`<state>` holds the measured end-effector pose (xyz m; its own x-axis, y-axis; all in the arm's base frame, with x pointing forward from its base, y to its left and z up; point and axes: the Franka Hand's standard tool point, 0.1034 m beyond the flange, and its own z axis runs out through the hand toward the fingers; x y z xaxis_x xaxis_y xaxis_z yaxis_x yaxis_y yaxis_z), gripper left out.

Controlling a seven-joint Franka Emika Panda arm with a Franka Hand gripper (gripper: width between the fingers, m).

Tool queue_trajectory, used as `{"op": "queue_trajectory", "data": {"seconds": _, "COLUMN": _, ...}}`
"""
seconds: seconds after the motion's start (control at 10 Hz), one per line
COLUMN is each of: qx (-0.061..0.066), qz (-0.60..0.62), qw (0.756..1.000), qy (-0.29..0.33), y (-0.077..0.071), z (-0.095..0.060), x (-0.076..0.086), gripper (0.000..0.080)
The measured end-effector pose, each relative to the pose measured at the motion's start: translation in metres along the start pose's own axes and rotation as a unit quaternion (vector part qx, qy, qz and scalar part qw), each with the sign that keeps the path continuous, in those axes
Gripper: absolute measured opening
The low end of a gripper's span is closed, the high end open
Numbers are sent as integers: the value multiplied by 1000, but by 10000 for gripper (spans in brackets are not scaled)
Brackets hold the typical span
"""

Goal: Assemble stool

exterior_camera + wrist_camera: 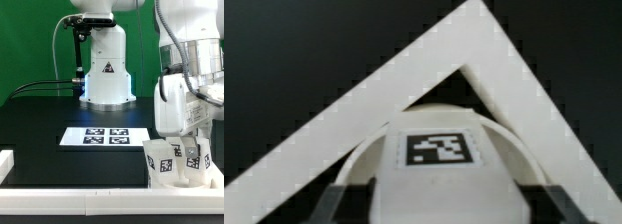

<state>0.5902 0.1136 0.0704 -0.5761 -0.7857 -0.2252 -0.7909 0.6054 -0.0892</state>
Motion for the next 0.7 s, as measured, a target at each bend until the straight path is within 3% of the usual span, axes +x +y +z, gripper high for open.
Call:
{"op": "queue_trajectory", "data": {"seconds": 0.2, "qx": -3, "qz": -13, "qw": 1000, "qy": 0, "y": 1, "z": 0, "x": 0, "gripper": 336}}
{"op": "queue_trajectory", "data": {"seconds": 0.3, "qx": -8, "qz": -35, "qw": 999, "qy": -2, "y": 2, "z": -3, "x": -4, "gripper": 505}}
{"op": "queue_trajectory", "data": {"seconds": 0.4, "qx": -9, "qz": -60, "qw": 998, "qy": -9, "y": 1, "z": -9, "x": -10, "gripper": 619}}
{"op": "queue_trajectory", "data": {"seconds": 0.6, "qx": -2, "qz": -159, "qw": 987, "qy": -22, "y": 0, "z": -24, "x": -21, "gripper": 640}}
{"op": "queue_trajectory", "data": {"seconds": 0.7, "qx": 4, "qz": -260, "qw": 965, "qy": -25, "y": -3, "z": -28, "x": -23, "gripper": 648}}
